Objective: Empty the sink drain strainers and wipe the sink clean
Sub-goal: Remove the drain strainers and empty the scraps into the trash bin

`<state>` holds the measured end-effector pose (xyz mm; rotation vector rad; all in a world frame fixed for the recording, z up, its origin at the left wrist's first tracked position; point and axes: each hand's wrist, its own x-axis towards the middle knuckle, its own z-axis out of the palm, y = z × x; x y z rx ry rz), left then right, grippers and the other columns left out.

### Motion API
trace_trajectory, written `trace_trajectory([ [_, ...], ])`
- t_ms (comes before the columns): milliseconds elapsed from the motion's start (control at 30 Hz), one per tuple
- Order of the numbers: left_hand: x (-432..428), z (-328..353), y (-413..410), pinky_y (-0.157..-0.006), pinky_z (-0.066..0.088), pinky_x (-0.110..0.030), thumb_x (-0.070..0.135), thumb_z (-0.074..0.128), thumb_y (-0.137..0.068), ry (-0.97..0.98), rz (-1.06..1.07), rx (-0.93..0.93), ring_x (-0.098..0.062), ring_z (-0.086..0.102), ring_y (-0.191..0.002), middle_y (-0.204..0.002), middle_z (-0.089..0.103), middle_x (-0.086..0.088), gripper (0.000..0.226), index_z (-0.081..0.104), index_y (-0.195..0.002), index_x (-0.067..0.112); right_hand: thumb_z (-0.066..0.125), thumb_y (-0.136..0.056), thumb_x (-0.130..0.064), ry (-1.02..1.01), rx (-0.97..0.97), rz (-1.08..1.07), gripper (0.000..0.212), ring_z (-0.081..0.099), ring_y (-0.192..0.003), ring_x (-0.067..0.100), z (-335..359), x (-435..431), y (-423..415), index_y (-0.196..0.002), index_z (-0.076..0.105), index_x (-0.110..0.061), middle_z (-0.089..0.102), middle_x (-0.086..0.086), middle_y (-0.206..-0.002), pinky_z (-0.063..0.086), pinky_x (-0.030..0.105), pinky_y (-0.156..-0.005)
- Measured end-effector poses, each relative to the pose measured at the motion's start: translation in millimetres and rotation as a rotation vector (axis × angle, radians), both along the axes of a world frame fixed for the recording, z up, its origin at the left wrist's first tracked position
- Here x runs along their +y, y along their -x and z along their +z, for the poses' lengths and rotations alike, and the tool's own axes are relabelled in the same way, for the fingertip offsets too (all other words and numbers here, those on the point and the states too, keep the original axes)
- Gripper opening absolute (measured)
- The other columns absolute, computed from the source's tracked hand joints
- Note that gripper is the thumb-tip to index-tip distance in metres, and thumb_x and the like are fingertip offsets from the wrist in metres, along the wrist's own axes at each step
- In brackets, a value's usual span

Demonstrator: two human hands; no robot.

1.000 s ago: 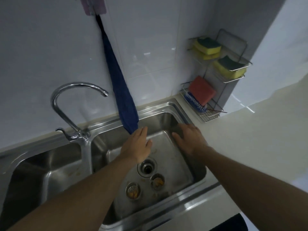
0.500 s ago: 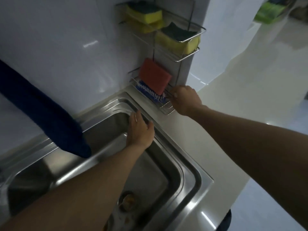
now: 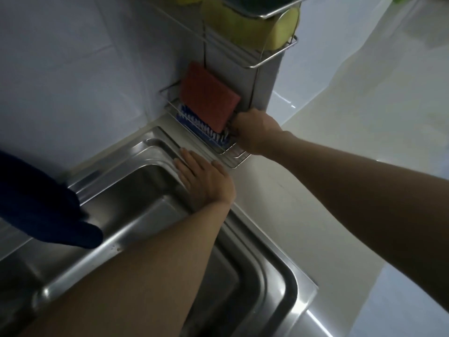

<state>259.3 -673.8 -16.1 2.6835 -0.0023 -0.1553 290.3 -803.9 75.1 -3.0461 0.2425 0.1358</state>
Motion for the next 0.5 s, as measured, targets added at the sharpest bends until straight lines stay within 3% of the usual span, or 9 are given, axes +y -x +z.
trace_trajectory([
  [200,1.5,0.2,-1.6,-0.125,0.002,-0.047,0.038,0.021,-0.105,-0.022,-0.040,0.007,-0.035,-0.012,-0.152,-0.166,-0.012,-0.012,0.067,0.002,-0.157,0.001,0.056,-0.091,-0.011,-0.068,0.042,-0.006,0.024,0.067,-0.095,0.036,-2.0,-0.6,-0.7,-0.110,0.071,-0.009,0.070,0.017,-0.104,0.058,0.039,-0.080],
  [400,13.3,-3.7,-8.8,-0.124,-0.004,-0.045,0.037,0.021,-0.105,-0.026,-0.160,0.048,-0.038,-0.019,-0.150,-0.165,-0.016,-0.013,0.067,-0.002,-0.155,-0.002,0.057,-0.088,0.001,0.048,-0.039,-0.028,0.025,0.066,-0.092,0.041,4.9,6.1,19.4,-0.109,0.068,-0.005,0.068,0.020,-0.102,0.048,0.035,-0.066],
  [500,29.6,-3.0,-12.2,-0.125,-0.005,-0.045,0.033,0.019,-0.106,-0.016,-0.280,0.080,-0.036,-0.021,-0.150,-0.164,-0.020,-0.011,0.065,-0.005,-0.156,0.000,0.056,-0.085,0.006,0.081,-0.113,-0.001,0.036,0.061,-0.103,0.037,4.0,18.3,37.7,-0.117,0.066,-0.009,0.066,0.016,-0.109,0.050,0.038,-0.073],
])
